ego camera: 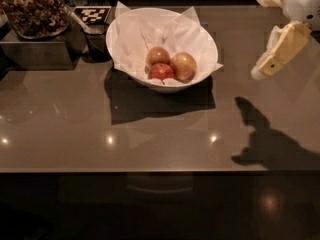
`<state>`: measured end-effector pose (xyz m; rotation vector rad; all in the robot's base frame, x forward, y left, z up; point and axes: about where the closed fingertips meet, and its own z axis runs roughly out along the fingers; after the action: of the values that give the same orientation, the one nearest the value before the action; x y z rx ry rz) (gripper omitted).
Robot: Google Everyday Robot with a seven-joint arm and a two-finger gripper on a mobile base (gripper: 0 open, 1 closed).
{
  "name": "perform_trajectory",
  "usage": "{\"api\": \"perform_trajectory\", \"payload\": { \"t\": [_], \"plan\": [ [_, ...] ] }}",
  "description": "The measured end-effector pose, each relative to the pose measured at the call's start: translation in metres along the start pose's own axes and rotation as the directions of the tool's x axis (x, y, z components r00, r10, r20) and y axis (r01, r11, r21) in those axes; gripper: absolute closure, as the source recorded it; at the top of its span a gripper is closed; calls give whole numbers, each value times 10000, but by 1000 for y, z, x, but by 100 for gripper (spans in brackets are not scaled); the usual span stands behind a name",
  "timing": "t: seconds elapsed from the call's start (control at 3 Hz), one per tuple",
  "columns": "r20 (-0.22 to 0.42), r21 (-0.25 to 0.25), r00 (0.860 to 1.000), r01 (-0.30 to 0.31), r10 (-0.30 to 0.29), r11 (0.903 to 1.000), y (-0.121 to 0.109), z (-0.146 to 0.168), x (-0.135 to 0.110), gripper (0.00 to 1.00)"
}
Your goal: Pick apple from white bowl
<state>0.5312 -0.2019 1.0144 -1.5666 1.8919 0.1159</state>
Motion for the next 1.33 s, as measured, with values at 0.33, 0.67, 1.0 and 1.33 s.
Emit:
{"api": "perform_trajectory", "payload": {
  "t": [0.33,0.67,1.0,1.33],
  "plan": [
    [115,59,9999,-1,0,10000,-3,-1,-3,0],
    [388,32,9988,-308,307,9995,-5,7,1,0],
    [933,-251,9955,-135,158,9996,-25,32,-4,0],
    [1459,-777,9889,410,-293,9961,-45,63,-20,0]
  ]
}}
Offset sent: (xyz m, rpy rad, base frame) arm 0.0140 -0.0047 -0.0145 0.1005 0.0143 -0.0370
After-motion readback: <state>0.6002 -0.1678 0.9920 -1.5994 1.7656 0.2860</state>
